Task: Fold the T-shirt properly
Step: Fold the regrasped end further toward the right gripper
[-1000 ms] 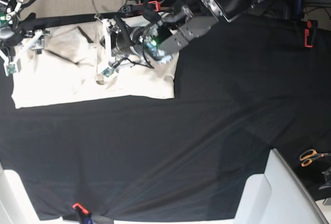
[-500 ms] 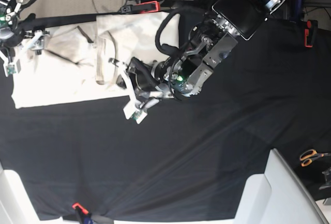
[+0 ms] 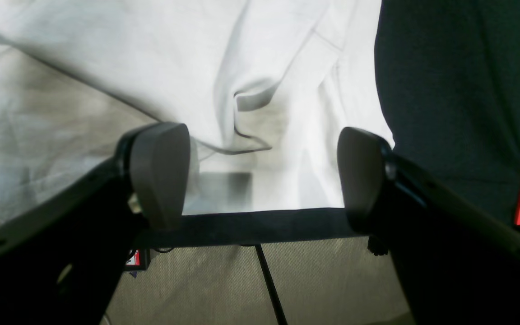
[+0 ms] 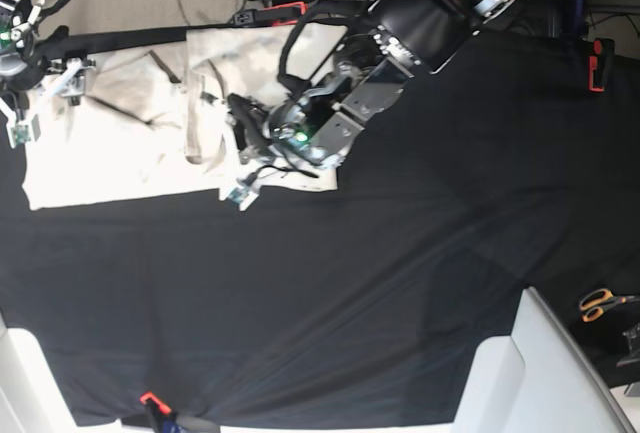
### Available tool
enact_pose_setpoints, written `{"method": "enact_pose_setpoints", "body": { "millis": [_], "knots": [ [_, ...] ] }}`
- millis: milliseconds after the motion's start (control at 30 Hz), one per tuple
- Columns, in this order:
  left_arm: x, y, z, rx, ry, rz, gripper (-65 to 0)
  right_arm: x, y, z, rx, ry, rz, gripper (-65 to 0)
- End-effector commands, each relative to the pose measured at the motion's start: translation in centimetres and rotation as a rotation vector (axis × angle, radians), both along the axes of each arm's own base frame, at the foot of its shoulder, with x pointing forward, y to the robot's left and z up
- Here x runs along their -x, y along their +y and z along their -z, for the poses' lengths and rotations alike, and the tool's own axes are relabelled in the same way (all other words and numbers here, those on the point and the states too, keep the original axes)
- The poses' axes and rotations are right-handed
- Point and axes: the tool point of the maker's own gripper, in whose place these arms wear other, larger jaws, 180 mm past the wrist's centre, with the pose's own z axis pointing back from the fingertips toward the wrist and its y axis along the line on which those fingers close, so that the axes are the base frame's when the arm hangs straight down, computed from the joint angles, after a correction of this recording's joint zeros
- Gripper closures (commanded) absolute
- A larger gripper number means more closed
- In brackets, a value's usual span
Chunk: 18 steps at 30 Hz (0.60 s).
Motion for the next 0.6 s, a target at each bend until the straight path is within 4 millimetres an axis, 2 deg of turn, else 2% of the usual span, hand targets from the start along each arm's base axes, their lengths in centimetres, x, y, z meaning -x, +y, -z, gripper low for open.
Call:
{"method": "enact_pose_setpoints", "body": {
  "millis": [0,267,367,467,567],
  "knots": [
    [-1.5,-1.2,-1.2,0.022,-0.040,0.003,0.0,-0.7,-0.5,-0.8,0.015,-0.034,-0.003,-48.3],
    [-3.6,-2.5,-0.1,0.030,-0.065,-0.037,0.0,-0.7,-0.5,-0.8,0.015,-0.034,-0.001,-48.3],
    [-4.7,-3.1,-0.6,0.033,-0.080,-0.037,0.0,-0.7,-0.5,-0.8,0.015,-0.034,-0.001,-48.3],
    [-6.9,-3.7,-1.8,0.076,-0.160,-0.062,0.0,-0.7,-0.5,-0.8,0.015,-0.034,-0.003,-48.3],
    [-8.2,-3.5,-1.7,0.077,-0.182,-0.081,0.0,-0.7,-0.5,-0.8,0.015,-0.034,-0.003,-48.3]
  ]
}}
